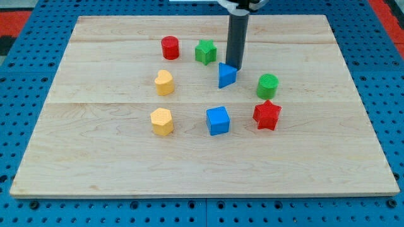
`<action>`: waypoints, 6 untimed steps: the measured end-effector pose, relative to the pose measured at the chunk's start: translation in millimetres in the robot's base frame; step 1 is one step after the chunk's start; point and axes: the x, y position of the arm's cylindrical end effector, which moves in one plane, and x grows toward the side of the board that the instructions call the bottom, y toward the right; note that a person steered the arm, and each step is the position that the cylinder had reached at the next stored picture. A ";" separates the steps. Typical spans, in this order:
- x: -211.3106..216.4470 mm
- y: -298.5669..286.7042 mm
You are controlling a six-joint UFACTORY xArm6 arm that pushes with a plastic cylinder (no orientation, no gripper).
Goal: Slide the green star slightly right
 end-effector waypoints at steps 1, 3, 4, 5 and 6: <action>21.5 -17.6; -20.7 40.3; -83.1 63.6; -130.1 22.3; -141.7 -27.9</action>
